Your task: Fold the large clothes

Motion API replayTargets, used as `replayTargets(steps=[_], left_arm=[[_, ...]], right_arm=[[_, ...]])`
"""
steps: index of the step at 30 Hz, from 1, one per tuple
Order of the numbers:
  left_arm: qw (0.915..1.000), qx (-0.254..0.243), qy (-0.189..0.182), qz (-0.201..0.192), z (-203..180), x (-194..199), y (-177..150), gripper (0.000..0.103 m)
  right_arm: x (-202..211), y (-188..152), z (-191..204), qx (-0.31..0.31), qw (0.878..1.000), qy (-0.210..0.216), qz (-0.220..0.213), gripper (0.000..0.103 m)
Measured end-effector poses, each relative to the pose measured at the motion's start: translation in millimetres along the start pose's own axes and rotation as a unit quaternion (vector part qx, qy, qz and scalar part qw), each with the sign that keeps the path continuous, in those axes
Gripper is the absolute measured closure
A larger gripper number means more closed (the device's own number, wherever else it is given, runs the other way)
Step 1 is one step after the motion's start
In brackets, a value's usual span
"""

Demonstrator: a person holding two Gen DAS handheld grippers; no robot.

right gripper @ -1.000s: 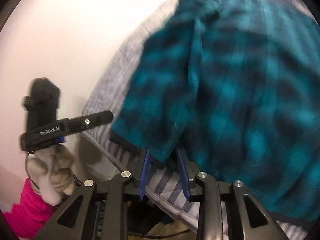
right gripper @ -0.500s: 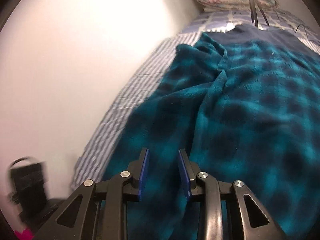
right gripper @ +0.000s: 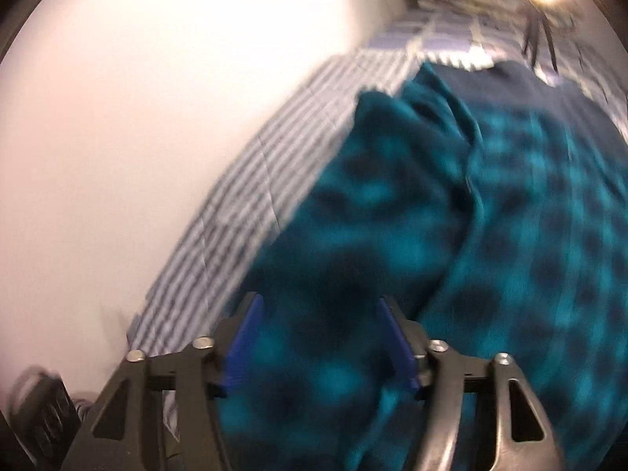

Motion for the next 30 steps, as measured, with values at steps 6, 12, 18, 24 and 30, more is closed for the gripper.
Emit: replayTargets(steps=[6,12,18,24,30], left_arm=[[1.0,-0.002,-0.001,0.004,-3,-5,1,0.097],[1.0,-0.006,-0.001,0.005,-5,-5,1,0.097],[0.9999,-0.009,0.003,0.007,-10,-6,0,0.097],[0.9992,-0.038,0.013,-0.002,-35,-6,1,0.097],[0.9961,-0.082,0.029,-0.016,-68,-6,0,0.097]], right_arm=[[-54,42,23,0.038,0.996,-0.052,0.062,0.038],[-114,41,16,0.075,0.974,-0.163,0.137,0.039],[-116,34,-6,0.071,0.972,-0.172,0.144,0.063],[-85,42,-47,0.019,0.992,-0.085,0.095,0.096],[-29,34,-104,-0.081,0.994,0.075,-0.005,0.098]])
Point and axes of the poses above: each gripper's, at about its wrist camera, not at the fingertips, and x roughly against the way its jaws point, z to its left, y to its top, the point moved 2 cm from there along -x, roughly the way its jaws point, and after that the axes turned 7 degrees about y, right-handed, at the moved point
